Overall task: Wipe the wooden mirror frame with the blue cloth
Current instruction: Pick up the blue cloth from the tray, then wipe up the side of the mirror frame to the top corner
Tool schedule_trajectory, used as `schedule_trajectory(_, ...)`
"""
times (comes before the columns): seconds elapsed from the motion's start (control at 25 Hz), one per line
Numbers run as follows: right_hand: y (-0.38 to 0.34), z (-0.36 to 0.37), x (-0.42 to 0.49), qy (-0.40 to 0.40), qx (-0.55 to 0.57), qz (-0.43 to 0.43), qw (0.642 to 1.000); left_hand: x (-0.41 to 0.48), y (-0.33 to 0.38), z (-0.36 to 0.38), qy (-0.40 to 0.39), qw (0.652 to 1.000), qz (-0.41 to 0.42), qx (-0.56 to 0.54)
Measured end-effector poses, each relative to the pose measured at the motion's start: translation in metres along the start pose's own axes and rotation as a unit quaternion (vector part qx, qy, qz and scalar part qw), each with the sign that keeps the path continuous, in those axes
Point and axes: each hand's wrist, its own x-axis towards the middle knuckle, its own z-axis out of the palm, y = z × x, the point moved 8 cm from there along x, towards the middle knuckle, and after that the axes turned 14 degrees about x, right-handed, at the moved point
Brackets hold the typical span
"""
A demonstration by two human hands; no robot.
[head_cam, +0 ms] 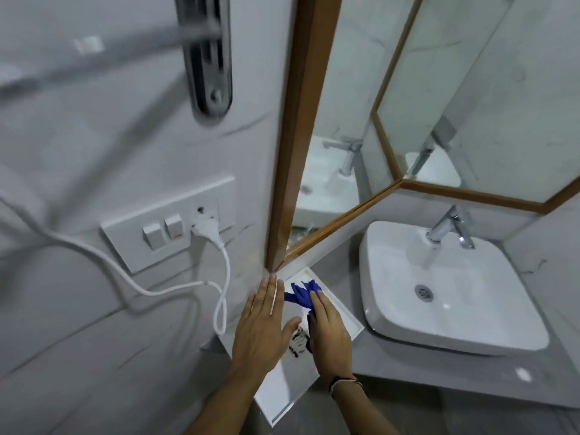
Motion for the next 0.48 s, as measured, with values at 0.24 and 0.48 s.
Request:
schedule_trajectory(0.24, -0.1, -0.176, 0.062, 0.168, 0.051, -0.148, 0.973, 0.023, 0.009, -0.231, 0.268, 0.963, 0.027, 0.022)
schedule_trajectory(0.48, -0.199, -0.328, 0.122, 0.293, 0.099, -0.254, 0.917, 0.034, -0.019, -0.424, 0.437, 0.897, -0.004, 0.06)
